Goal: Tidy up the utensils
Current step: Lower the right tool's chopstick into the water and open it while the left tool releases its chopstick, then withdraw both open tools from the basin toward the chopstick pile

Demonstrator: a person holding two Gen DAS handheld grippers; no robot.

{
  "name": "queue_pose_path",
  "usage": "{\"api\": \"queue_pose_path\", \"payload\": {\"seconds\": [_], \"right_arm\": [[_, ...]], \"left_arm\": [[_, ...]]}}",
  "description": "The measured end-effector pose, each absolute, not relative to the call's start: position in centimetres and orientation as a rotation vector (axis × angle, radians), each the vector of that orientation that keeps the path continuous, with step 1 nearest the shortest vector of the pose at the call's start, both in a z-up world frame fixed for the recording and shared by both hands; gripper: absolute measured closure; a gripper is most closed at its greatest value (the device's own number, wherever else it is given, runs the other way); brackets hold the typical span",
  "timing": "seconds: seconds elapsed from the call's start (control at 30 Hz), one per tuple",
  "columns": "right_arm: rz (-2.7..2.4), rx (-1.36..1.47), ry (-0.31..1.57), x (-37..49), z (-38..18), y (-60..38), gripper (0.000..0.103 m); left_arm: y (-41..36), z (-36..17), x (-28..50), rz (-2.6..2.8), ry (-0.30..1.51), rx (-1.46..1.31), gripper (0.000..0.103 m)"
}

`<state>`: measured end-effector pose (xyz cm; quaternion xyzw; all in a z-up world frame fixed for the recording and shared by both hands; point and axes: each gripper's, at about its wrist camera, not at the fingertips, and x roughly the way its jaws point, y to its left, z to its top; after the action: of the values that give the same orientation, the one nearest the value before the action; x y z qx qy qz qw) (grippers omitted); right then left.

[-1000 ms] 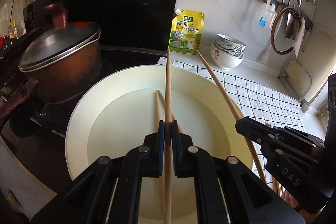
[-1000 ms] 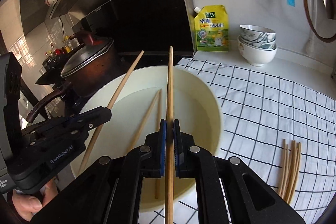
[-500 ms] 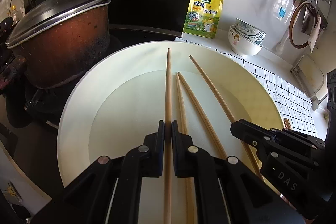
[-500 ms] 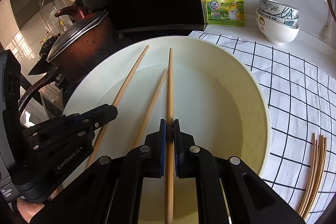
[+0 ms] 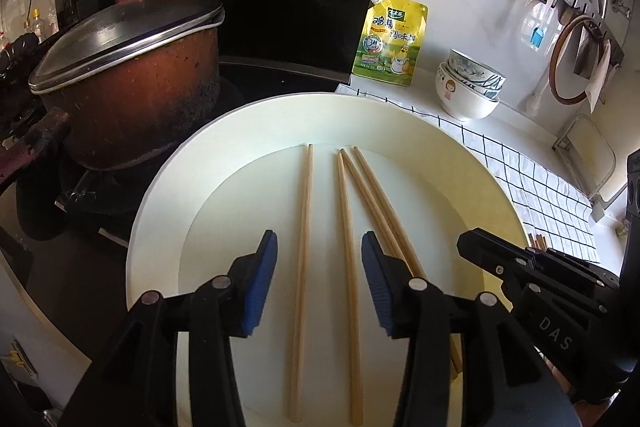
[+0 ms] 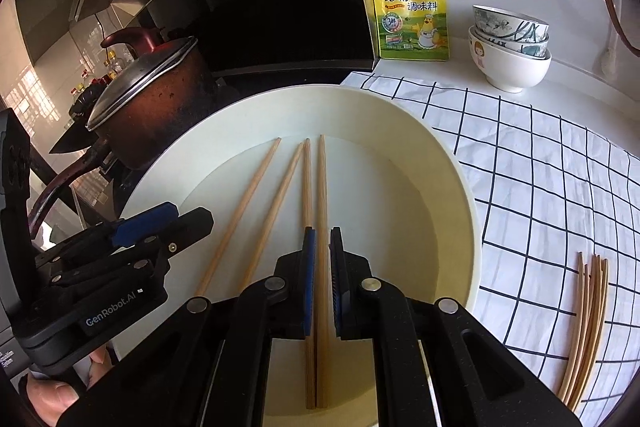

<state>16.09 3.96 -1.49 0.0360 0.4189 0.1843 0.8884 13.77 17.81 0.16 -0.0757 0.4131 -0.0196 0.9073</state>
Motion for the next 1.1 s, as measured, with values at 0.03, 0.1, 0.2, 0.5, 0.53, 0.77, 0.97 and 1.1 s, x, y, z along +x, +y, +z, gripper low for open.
{"api": "queue_pose_path", "payload": {"seconds": [0.03,0.1,0.2,0.5,0.53,0.77,0.97,1.1], "right_arm": [[0.382,0.074,0.867,15.9,-1.4,3.8,0.096],[0.382,0.078,0.862,15.5,-1.2,3.6,0.096],[0.383,0.084,0.854,14.8,-1.0,3.2,0.096],[0.345,0.080,0.826,12.0,-0.1,1.1,0.096],[0.340,0.080,0.822,11.6,0.0,0.8,0.096],[0.292,0.085,0.786,9.2,0.5,-1.8,0.089],[0.250,0.103,0.775,7.4,0.2,-4.7,0.089],[0.218,0.113,0.766,6.1,0.0,-7.0,0.087]], "left_arm": [[17.7,0.3,13.6,-0.040,0.851,-0.154,0.059],[17.5,0.5,13.3,-0.040,0.847,-0.150,0.059],[17.2,0.8,12.8,-0.040,0.844,-0.143,0.059],[15.5,1.6,10.7,-0.056,0.833,-0.128,0.059],[15.3,1.6,10.5,-0.059,0.833,-0.127,0.059],[12.8,1.7,8.8,-0.088,0.836,-0.110,0.059],[10.2,1.8,7.4,-0.125,0.835,-0.089,0.057],[8.0,2.1,6.7,-0.151,0.827,-0.058,0.056]]}}
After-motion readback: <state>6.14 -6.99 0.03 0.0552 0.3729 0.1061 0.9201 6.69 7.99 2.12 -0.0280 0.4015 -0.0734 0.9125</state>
